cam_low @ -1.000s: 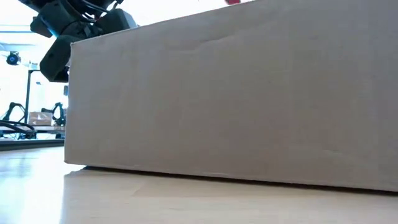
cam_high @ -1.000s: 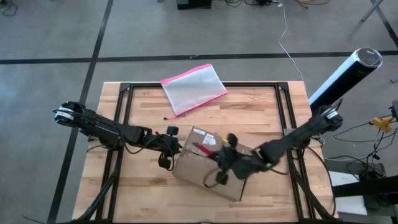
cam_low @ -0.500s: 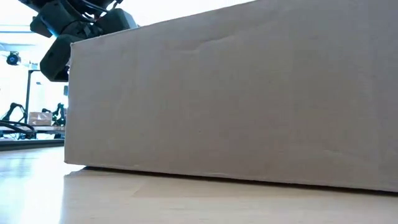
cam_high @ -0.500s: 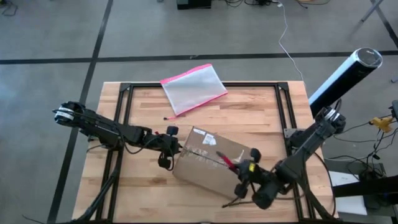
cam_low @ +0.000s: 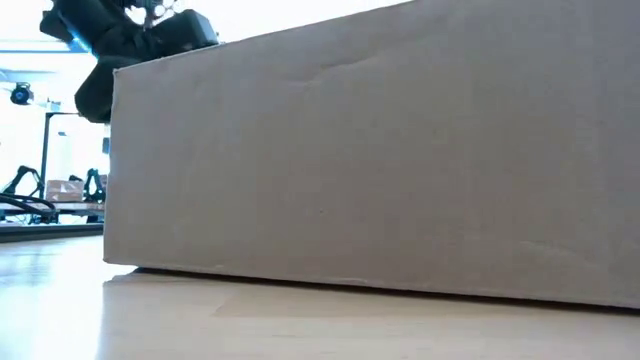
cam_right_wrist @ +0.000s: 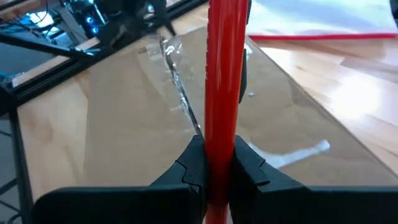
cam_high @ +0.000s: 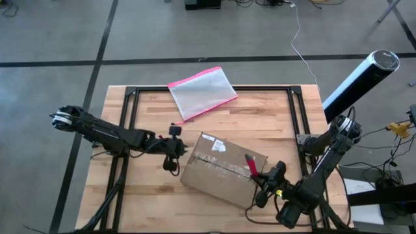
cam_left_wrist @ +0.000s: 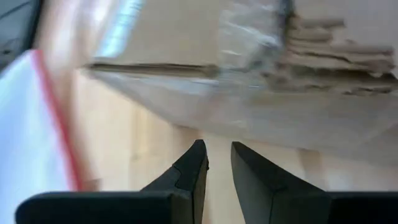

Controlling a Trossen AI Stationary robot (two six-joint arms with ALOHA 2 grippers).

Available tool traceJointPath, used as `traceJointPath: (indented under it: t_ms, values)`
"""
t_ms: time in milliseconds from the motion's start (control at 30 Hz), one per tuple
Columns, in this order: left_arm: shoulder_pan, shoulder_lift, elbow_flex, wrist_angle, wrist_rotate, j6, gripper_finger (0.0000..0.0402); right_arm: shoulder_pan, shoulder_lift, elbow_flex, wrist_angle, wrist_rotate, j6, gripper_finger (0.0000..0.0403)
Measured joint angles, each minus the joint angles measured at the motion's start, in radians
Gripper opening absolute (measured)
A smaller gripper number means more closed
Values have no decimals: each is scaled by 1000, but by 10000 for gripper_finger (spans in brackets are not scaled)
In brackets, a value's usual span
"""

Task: Unpack boxes
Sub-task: Open the cardboard box using the box cutter

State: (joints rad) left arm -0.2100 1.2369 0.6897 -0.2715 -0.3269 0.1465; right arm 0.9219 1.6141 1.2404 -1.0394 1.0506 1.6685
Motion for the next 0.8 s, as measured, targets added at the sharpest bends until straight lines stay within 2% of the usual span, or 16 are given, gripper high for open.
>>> traceJointPath:
  t_ms: [67,167,333,500,800]
  values:
    - [1,-36,33,-65,-23,-2,63,2,0,0,-8,-10,4,19]
    - [0,-82,70,-75,-20,-1,63,2,-3,0,-21,-36,1,19]
    - [-7,-94,101,-9,70,16,63,4,-3,0,-94,-60,42,19]
    - [-29,-21,101,91,150,55,63,3,-4,-1,-134,-59,60,19]
    - [-22,155,101,230,180,208,63,3,-4,-2,-130,-59,48,19]
